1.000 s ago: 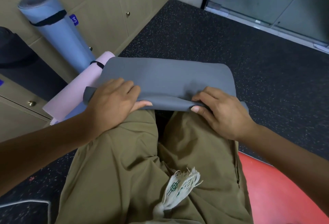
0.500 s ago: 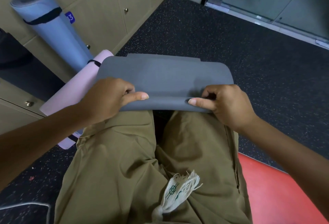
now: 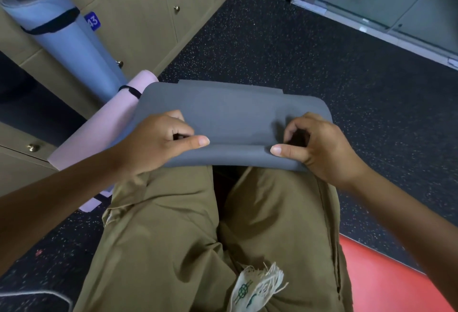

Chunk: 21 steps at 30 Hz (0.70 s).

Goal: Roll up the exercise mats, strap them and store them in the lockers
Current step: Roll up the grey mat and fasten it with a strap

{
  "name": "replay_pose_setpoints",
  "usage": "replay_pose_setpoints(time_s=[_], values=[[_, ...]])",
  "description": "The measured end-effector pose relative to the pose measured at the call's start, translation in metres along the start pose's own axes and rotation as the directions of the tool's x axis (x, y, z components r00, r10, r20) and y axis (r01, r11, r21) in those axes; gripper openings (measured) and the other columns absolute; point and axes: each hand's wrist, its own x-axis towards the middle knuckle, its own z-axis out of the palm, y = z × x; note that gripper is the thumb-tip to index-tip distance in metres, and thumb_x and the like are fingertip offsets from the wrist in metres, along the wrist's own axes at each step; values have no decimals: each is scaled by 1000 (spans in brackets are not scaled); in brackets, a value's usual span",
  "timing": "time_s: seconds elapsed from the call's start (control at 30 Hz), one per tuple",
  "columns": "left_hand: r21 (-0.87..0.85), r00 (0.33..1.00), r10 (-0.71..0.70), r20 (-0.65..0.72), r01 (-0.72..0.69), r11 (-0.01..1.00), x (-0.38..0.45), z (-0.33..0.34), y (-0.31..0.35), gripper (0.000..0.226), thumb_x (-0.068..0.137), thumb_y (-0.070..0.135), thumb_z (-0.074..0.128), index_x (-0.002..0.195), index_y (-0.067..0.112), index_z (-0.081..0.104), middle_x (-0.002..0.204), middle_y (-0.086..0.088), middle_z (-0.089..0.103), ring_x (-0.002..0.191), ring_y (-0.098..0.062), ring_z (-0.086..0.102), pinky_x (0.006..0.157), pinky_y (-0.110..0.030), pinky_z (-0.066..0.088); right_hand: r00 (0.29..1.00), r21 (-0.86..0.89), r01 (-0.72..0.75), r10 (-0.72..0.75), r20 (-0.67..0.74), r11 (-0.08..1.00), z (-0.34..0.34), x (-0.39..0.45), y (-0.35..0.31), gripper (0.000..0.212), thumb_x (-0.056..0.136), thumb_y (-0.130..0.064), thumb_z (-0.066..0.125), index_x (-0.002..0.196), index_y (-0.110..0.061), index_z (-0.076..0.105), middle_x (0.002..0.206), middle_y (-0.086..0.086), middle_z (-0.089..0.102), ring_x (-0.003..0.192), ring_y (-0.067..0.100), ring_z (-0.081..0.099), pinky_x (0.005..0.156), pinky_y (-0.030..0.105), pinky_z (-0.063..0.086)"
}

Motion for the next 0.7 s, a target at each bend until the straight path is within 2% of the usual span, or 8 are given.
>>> replay_pose_setpoints(time_s=[0.1,0.13,0.23,0.33,0.4,0.5,0.6,0.7], values=[[-32,1000,6,0,-6,999,12,0,-9,76,79,82,55,61,8,58,68,-8,53,76,-12,53,74,-38,45,1000,-59,-14,15,12,998,-1,13,5,54,60,-84,62,78,-33,63,91,-4,58,94,15,50,84,27,40],[-44,999,31,-21,-32,999,16,1,-10,64,80,77,60,66,15,64,73,0,56,78,-15,55,75,-40,46,999,-53,-25,27,21,998,-2,17,7,53,59,-83,62,77,-34,63,92,-4,57,96,17,49,86,25,39],[-112,993,71,-94,-81,990,26,1,-7,35,80,57,70,89,23,73,88,6,59,79,-16,55,74,-24,42,998,-32,-46,48,49,998,-5,25,11,52,58,-83,63,76,-34,64,94,-4,55,98,15,47,86,16,36],[-97,985,133,-111,-144,985,26,0,-4,28,85,48,70,84,20,72,77,4,61,73,-17,56,69,-36,46,995,1,-60,60,79,998,-6,30,13,53,56,-81,65,76,-32,66,95,-4,54,100,4,44,85,8,31],[-2,962,249,-111,-251,968,19,1,-5,31,88,47,71,85,16,74,82,4,64,74,-17,60,68,-42,49,994,40,-61,57,94,997,-6,32,17,51,56,-80,68,76,-33,66,96,-5,54,101,5,44,87,10,31],[134,908,405,-109,-390,911,12,3,-8,50,79,55,79,94,8,79,90,2,66,79,-8,59,71,-30,50,998,103,-23,17,57,994,-5,29,18,44,59,-74,73,77,-35,68,95,-9,55,101,10,48,88,12,33],[139,910,410,-58,-400,906,11,1,-8,56,72,61,81,95,10,80,91,4,66,79,0,53,72,-24,48,999,137,33,-31,-21,990,-3,21,15,43,67,-68,75,79,-27,69,88,-12,61,99,13,53,87,22,41],[93,934,357,-5,-355,930,12,-3,-3,47,76,60,79,91,16,79,91,12,65,77,-5,61,69,-31,50,987,64,151,-147,-59,986,-2,13,10,39,79,-63,70,85,-24,69,90,-9,64,96,16,56,87,34,45]])
